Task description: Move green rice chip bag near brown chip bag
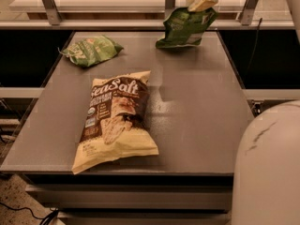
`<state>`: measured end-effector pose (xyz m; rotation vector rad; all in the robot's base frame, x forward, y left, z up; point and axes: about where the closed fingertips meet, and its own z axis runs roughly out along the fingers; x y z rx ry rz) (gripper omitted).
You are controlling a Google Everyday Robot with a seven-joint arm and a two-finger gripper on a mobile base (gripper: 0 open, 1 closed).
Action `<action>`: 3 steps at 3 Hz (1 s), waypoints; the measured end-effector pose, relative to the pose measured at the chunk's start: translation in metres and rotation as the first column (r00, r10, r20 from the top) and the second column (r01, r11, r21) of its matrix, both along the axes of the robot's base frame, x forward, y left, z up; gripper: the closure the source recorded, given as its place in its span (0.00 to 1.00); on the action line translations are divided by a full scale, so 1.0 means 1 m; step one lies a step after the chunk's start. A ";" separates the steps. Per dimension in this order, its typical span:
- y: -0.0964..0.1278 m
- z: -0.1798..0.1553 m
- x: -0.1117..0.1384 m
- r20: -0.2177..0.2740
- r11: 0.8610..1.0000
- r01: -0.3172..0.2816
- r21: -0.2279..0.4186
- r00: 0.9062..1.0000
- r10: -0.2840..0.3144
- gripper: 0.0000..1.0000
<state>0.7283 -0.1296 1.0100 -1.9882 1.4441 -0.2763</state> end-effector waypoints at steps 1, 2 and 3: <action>0.006 0.033 -0.017 0.040 0.999 -0.050 -0.006 0.998 0.050 1.00; 0.012 0.076 -0.045 0.100 0.994 -0.111 -0.012 0.989 0.111 1.00; 0.012 0.076 -0.045 0.100 0.994 -0.111 -0.012 0.989 0.111 1.00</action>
Offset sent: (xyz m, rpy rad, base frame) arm -0.0548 0.0063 0.1021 -0.0148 -0.1404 0.1149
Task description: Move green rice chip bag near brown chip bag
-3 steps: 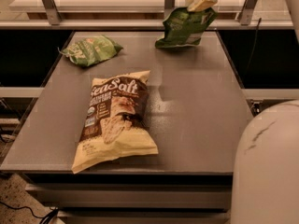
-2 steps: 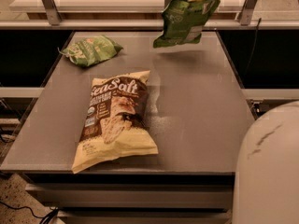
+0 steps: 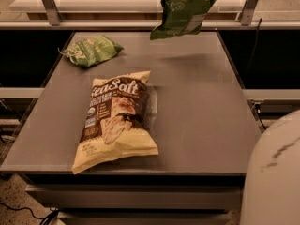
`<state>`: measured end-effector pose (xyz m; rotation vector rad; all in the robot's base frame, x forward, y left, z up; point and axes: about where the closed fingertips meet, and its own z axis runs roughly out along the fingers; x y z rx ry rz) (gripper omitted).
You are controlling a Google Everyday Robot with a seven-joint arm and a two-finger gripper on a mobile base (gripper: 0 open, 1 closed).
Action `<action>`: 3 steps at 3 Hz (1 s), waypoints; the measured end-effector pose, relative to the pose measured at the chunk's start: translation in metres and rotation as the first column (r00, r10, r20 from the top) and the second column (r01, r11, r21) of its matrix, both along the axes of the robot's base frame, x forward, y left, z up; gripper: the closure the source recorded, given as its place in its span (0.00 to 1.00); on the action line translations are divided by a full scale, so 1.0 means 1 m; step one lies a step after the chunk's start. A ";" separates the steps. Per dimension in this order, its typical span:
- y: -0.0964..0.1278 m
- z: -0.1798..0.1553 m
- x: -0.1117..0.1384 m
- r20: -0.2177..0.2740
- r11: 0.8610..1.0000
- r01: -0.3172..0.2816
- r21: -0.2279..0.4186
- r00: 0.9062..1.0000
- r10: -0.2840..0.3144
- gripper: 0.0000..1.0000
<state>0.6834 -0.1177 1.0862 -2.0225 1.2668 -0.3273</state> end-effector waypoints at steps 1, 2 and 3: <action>0.000 0.003 -0.010 0.017 1.000 0.002 -0.011 1.000 -0.002 1.00; -0.003 0.006 -0.034 0.042 1.000 0.009 -0.013 0.999 -0.008 1.00; -0.004 0.000 -0.067 0.050 1.000 0.012 -0.017 0.999 -0.011 1.00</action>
Offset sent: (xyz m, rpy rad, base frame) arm -0.0862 -0.0079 -0.0053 -0.0187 -0.0753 -0.0261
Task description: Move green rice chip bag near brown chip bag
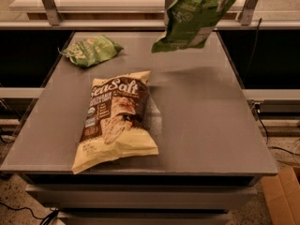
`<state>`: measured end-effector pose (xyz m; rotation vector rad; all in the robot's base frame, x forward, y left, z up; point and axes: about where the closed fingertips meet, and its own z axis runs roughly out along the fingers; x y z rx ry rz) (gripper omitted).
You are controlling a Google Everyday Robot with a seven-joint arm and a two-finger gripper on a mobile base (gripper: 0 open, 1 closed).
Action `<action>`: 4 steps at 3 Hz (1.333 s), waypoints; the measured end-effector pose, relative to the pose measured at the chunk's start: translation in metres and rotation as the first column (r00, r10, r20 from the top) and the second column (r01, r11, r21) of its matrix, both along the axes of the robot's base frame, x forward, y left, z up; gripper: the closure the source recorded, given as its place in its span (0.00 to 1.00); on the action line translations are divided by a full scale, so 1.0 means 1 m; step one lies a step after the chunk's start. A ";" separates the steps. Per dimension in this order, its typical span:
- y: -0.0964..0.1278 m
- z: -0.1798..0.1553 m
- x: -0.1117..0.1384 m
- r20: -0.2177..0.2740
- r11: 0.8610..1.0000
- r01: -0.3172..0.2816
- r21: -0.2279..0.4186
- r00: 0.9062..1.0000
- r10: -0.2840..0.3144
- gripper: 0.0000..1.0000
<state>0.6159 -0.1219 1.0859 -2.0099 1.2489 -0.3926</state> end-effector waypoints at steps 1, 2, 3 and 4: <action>0.001 -0.018 -0.029 -0.023 1.000 0.004 -0.009 1.000 -0.004 1.00; 0.002 -0.039 -0.057 -0.058 1.000 0.007 -0.016 0.998 -0.008 1.00; 0.005 -0.060 -0.077 -0.092 1.000 0.011 -0.028 0.996 -0.013 1.00; 0.008 -0.078 -0.090 -0.120 0.999 0.010 -0.041 0.993 -0.015 1.00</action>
Offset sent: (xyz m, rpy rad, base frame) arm -0.0883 0.0010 -0.0702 -0.0238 0.1101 -0.0173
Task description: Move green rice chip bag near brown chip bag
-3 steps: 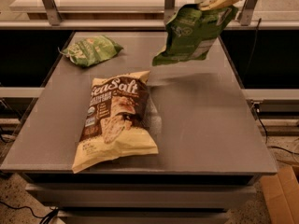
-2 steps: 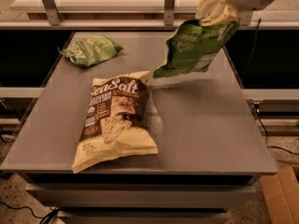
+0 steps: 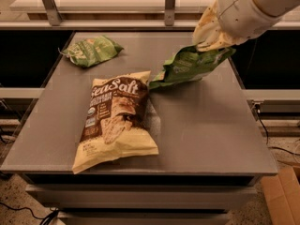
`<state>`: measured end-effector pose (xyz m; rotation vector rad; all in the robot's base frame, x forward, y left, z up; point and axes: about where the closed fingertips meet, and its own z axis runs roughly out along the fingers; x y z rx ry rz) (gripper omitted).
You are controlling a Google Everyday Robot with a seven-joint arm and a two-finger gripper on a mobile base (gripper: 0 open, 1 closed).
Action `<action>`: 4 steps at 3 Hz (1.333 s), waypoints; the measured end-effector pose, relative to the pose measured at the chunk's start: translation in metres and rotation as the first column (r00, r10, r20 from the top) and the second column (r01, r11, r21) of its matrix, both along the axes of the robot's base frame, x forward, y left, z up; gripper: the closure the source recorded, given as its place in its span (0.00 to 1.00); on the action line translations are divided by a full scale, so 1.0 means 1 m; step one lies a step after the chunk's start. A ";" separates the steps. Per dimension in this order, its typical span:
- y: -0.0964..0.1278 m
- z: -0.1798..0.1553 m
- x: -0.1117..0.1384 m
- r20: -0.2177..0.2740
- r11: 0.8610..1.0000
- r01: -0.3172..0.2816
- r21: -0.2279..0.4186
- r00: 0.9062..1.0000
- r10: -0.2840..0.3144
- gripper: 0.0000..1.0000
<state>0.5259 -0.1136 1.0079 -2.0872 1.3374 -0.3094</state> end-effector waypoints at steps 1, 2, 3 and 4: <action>0.003 -0.005 0.002 0.002 1.000 0.000 -0.003 1.000 0.000 1.00; 0.007 -0.016 0.003 -0.002 1.000 0.000 -0.010 1.000 0.000 1.00; 0.011 -0.025 0.004 -0.013 1.000 -0.004 -0.014 1.000 0.004 1.00; 0.015 -0.033 0.000 -0.032 1.000 -0.013 -0.015 0.999 0.013 1.00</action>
Offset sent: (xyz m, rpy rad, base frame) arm 0.0070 0.0097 -0.0321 -0.0174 0.0133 -0.0059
